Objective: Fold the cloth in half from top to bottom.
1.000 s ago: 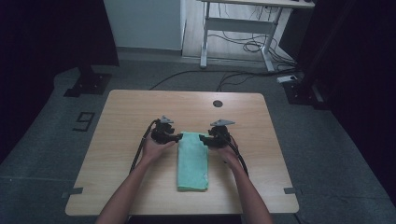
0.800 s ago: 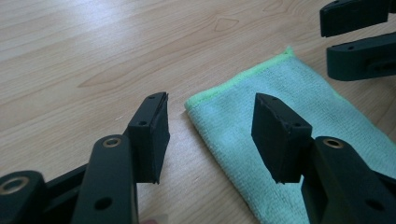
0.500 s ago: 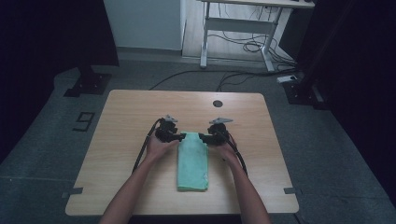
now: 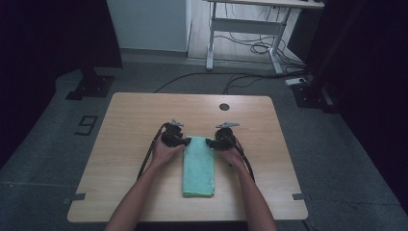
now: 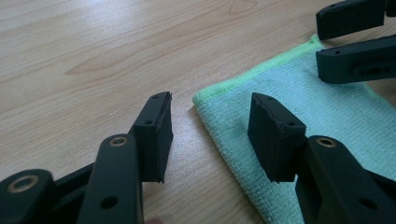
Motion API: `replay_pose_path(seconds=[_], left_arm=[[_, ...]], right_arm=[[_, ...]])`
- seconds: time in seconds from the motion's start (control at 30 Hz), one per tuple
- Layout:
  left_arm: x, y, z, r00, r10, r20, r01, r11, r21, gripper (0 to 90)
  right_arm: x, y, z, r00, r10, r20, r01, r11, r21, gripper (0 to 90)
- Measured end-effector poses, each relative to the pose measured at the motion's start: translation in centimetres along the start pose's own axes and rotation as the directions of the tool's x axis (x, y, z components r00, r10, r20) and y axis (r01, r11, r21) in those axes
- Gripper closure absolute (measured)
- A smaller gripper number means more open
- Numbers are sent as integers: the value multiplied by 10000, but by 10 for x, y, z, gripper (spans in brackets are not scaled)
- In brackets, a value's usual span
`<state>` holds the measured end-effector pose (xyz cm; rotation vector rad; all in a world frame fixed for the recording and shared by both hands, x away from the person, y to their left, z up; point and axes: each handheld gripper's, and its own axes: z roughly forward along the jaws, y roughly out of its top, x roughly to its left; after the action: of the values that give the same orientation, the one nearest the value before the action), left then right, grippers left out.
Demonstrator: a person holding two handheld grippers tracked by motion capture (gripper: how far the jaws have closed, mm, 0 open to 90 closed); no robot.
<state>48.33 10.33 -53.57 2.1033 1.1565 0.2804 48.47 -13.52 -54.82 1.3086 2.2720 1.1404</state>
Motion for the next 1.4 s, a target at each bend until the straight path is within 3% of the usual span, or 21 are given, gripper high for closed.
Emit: replay_pose_path(seconds=[0.23, 0.37, 0.7, 0.87, 1.1, 1.4], left_arm=[[-2, -1, 4, 10000, -38, 57, 38, 10000, 30, 551], [-4, -1, 4, 9998, 69, 165, -70, 10000, 51, 634], [-6, -2, 5, 9994, 202, 276, -204, 9998, 71, 793], [-8, -2, 3, 9991, 355, 244, -354, 9994, -37, 855], [-11, 0, -7, 9974, 607, 380, -592, 9975, -398, 868], [-17, 10, -26, 9946, 992, 288, -958, 9900, -1039, 869]], right_arm=[[6, 0, 2, 9993, -328, 172, 329, 9994, -58, 487], [9, 0, 3, 9974, -677, 240, 676, 9977, 25, 550], [7, 1, 1, 9968, -681, -409, 689, 9974, 205, 766], [4, 1, 1, 9972, -405, -635, 418, 9989, 195, 802], [7, 4, -5, 9962, -659, -565, 671, 9975, 202, 812], [9, 12, -21, 9962, -669, -562, 649, 9972, -361, 817]])
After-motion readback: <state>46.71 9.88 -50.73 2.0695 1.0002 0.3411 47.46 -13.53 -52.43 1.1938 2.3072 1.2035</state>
